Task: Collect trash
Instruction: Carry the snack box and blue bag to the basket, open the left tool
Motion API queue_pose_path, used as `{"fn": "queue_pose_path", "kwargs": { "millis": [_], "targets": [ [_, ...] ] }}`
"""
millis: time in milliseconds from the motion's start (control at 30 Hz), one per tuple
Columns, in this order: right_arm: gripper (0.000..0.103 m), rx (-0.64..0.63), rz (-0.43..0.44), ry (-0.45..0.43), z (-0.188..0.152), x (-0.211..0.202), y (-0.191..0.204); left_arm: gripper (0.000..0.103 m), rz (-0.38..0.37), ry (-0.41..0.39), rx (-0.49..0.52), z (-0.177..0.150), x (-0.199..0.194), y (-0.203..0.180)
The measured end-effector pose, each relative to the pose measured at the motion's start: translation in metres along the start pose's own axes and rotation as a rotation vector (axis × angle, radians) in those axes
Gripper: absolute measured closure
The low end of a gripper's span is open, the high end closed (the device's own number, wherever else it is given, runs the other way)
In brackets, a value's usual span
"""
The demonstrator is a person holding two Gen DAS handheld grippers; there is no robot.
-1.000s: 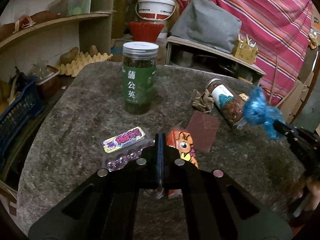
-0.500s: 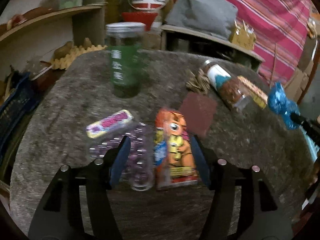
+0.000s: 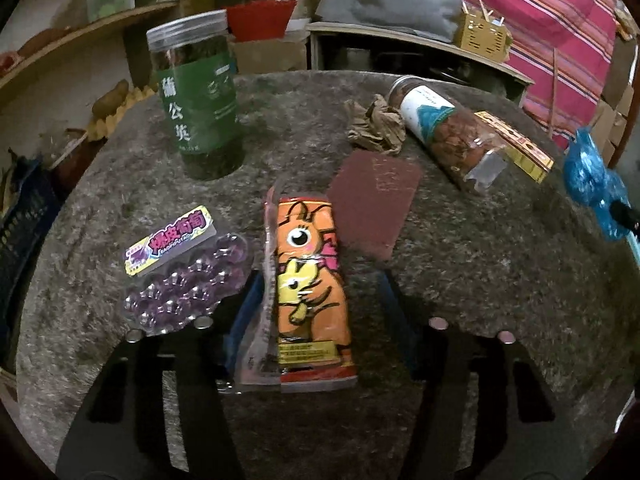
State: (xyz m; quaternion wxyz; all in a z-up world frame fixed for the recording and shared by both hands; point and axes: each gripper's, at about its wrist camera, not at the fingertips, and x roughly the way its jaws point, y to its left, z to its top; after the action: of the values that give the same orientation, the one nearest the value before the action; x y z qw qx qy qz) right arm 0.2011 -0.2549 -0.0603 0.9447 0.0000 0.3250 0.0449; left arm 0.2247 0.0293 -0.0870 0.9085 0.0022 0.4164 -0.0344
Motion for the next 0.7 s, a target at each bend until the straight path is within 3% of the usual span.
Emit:
{"fn": "queue_pose_path", "kwargs": {
  "millis": [67,167,400,700],
  "targets": [
    [0.097,0.001,0.001,-0.001,0.000,0.000,0.000,0.064,-0.007,0.015,-0.033,0.001,0.003,0.009],
    [0.097,0.005,0.003,-0.012,-0.001,-0.003,-0.001,0.065,-0.045,0.011,-0.077,0.003,0.001,0.017],
    [0.097,0.041,0.019,-0.026,-0.001,-0.010,-0.009,0.065,-0.037,-0.070,-0.034,0.002,-0.024,0.002],
    [0.097,0.085,0.019,-0.071,0.000,-0.034,-0.033,0.065,0.015,-0.228,0.057,0.017,-0.070,-0.057]
  ]
}}
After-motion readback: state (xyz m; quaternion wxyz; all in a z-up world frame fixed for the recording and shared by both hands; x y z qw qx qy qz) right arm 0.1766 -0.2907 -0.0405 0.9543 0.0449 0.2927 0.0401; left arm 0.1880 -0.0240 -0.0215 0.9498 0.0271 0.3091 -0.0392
